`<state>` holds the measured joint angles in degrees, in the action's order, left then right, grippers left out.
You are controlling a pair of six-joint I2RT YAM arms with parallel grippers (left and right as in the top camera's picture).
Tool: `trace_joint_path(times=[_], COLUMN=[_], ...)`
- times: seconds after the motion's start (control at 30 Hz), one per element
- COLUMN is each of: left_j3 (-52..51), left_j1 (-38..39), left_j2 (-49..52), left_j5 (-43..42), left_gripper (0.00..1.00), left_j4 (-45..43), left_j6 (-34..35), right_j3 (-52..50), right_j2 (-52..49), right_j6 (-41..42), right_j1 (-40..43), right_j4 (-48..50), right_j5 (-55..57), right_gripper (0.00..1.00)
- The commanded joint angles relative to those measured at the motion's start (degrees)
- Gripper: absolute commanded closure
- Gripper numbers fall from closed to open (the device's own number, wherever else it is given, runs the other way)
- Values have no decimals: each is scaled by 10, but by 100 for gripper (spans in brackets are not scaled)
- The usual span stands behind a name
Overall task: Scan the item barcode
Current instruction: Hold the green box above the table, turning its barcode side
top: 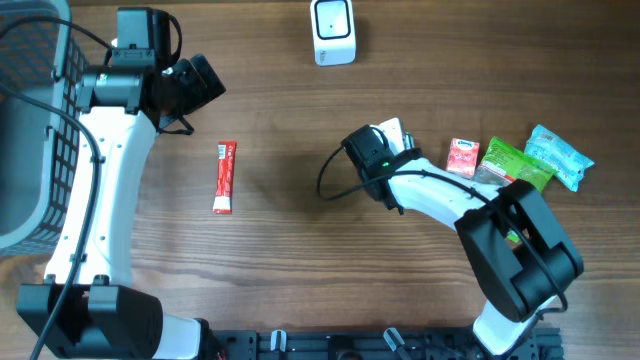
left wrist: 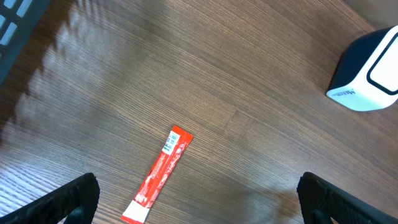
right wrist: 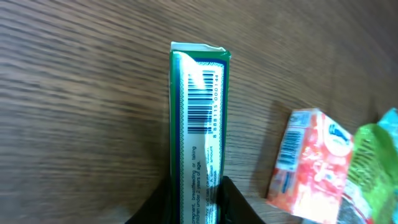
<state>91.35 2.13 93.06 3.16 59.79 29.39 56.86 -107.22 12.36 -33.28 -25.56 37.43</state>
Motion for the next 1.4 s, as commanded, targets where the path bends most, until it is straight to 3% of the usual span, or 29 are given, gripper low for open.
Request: trace_joint_path(times=[0.0,0.2,0.3,0.47,0.87,0.97,1.03,1.1,1.23,1.37], left_j3=[-2,-2,-2,-2,-2,-2,-2,-2,-2,-2], left_j1=[-3,-3,-3,-3,-3,-3,-3,-3,-3,-3], left_j2=[-3,-3,-3,-3,-3,-3,-3,-3,-3,-3], left_j5=[2,2,2,2,2,2,2,2,2,2], left_gripper=[0,0,0,0,0,0,0,0,0,0], left_j4=[-1,-1,-1,-1,-1,-1,-1,-1,-1,-1], left_j6=[-2,-2,-2,-2,-2,-2,-2,-2,-2,-2], right_j3=[-2,-2,-2,-2,-2,-2,-2,-2,2,16], right_j2=[5,5,5,5,-80,-87,-87,-87,-85,-43], right_j6=[12,12,12,11,-65,-79,-79,-79,-78,-78], right_j1=[-19,-53,-76,-92,-84,-84,-84,-85,-85,-78], right_j4=[2,0,-3,-3,44,52,56,57,55,52], right_j5=[-71,17,66,230,251,213,195,195,181,83], right_gripper=[74,73,86,87,83,77,57,49,47,41])
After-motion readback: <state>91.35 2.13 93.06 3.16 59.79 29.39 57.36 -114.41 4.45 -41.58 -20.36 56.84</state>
